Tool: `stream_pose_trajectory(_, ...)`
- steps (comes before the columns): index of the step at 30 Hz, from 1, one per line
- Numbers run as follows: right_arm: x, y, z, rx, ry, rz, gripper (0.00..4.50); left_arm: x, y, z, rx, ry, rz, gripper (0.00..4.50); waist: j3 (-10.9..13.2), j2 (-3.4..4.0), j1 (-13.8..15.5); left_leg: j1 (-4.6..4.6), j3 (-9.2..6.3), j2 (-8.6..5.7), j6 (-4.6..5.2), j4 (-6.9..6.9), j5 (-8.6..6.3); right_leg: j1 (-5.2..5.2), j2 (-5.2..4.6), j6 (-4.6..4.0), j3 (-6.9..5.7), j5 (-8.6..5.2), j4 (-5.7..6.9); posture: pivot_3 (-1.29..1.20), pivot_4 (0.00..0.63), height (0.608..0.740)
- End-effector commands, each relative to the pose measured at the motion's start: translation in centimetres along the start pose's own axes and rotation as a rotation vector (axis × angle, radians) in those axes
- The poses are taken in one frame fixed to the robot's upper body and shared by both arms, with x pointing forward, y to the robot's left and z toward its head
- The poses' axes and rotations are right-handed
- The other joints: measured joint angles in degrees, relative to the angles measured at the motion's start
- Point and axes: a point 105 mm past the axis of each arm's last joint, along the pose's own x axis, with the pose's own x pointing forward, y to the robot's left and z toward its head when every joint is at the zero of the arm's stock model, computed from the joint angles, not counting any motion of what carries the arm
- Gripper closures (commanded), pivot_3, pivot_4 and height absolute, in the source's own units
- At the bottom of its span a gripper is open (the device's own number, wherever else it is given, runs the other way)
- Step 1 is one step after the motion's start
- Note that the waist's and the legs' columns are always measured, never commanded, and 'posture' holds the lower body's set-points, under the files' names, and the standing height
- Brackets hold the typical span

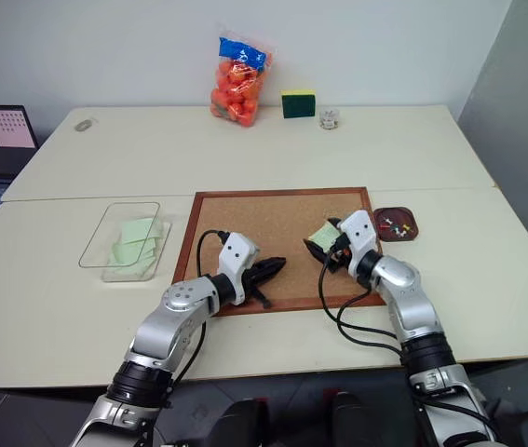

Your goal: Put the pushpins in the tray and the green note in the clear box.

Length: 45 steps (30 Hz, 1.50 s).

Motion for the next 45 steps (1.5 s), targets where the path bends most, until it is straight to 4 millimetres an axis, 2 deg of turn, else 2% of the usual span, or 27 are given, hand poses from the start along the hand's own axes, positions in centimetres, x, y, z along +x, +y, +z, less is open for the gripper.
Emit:
stream_pose_trajectory(1,0.6,0.3,0.4,-0.008,0.001,0.015,0.59,0.1,-0.4,-0.9,-0.006,0.032,-0.001,4.5,0.0,0.0,0.01,0.0,0.0,0.0,0.0,0.0,0.0,0.0,0.0,0.0,0.0,0.0,0.0,0.0,0.15,0.74)
stream_pose_trajectory(12,2.1,1.1,0.0,0.025,0.02,0.042,0.59,-0.1,-0.5,-1.0,-0.01,0.031,0.009,4.5,0.0,0.0,-0.06,0.0,0.0,0.0,0.0,-0.01,0.0,-0.01,0.01,0.0,0.0,0.0,0.0,0.0,0.15,0.74)
stream_pose_trajectory(20,2.8,1.0,-0.4,0.041,0.033,0.029,0.59,-0.2,-0.3,-0.9,-0.012,0.03,0.017,4.5,0.0,0.0,-0.15,0.0,0.0,0.01,0.0,-0.01,0.0,-0.01,0.01,0.0,0.0,0.0,0.0,0.0,0.15,0.74)
stream_pose_trajectory(21,2.8,1.0,-0.4,0.043,0.033,0.028,0.95,-0.2,-0.3,-0.9,-0.012,0.029,0.018,4.5,0.0,0.0,-0.15,0.0,0.01,0.01,0.0,-0.01,0.0,-0.01,0.02,0.0,0.01,0.0,0.0,0.0,0.15,0.74)
stream_pose_trajectory(24,3.0,1.0,-0.5,0.047,0.035,0.026,1.42,-0.1,-0.2,-0.8,-0.013,0.027,0.02,4.5,0.0,0.0,-0.16,0.03,0.02,0.01,0.0,-0.01,0.0,0.0,0.02,0.0,0.02,0.0,0.01,0.0,0.15,0.74)
stream_pose_trajectory(31,3.0,0.8,-0.7,0.052,0.039,0.016,2.95,-0.2,-0.2,-0.8,-0.012,0.028,0.024,4.5,0.0,0.0,-0.17,0.04,0.01,0.01,0.0,-0.01,0.0,0.0,0.02,-0.01,0.02,0.0,0.02,0.0,0.15,0.74)
stream_pose_trajectory(39,3.1,0.3,-0.6,0.042,0.036,-0.012,4.43,0.0,-0.3,-0.7,-0.013,0.024,0.022,4.5,0.0,0.0,-0.17,0.04,0.01,0.01,0.0,-0.01,0.0,0.0,0.02,-0.01,0.02,0.0,0.02,0.0,0.15,0.74)
stream_pose_trajectory(45,2.9,-0.2,-0.6,0.036,0.034,-0.029,4.49,0.0,-0.4,-0.8,-0.017,0.026,0.02,4.5,0.0,0.0,-0.17,0.04,0.01,0.01,0.0,0.0,0.0,0.01,0.02,-0.01,0.01,0.01,0.03,0.0,0.15,0.74)
